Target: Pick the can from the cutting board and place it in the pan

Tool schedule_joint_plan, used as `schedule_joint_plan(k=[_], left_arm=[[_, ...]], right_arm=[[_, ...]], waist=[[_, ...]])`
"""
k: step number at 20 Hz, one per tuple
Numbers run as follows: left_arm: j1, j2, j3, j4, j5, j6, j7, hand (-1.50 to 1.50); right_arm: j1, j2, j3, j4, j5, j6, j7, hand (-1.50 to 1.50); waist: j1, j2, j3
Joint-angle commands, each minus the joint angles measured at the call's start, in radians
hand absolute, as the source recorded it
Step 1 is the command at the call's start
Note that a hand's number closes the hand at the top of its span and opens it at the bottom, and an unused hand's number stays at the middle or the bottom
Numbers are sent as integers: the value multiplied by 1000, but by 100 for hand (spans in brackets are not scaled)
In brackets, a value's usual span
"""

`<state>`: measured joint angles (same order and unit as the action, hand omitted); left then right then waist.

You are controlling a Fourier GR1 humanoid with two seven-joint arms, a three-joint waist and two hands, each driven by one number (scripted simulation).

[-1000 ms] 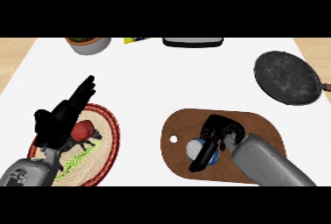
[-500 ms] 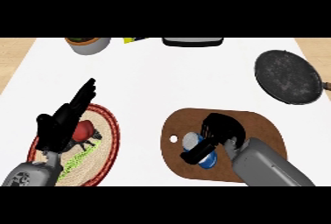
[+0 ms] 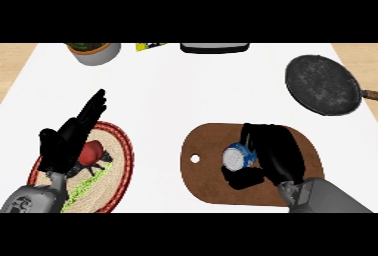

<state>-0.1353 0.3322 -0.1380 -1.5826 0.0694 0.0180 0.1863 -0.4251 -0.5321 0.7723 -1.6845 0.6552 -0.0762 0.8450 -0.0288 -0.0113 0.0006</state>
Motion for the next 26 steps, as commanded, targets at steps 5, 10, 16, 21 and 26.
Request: schedule_joint_plan(k=[5, 10, 16, 21, 26], left_arm=[[2, -8, -7, -13, -26, -6, 15, 0], [-52, 11, 42, -41, 21, -55, 76, 0], [-2, -55, -11, -44, -51, -11, 38, 0], [-54, -35, 48, 45, -24, -80, -15, 0], [-42, -104, -11, 1, -72, -22, 32, 0]], right_arm=[[140, -94, -52, -316, 255, -171, 65, 150], [208, -90, -213, -180, 197, -323, -84, 150], [221, -22, -361, -11, 37, -466, -270, 150], [74, -1, -484, 279, -62, -415, -471, 150], [30, -30, -612, 569, -131, -499, -736, 150]], waist=[[8, 5, -1], [25, 11, 1], [35, 13, 1], [40, 16, 0], [45, 18, 1]])
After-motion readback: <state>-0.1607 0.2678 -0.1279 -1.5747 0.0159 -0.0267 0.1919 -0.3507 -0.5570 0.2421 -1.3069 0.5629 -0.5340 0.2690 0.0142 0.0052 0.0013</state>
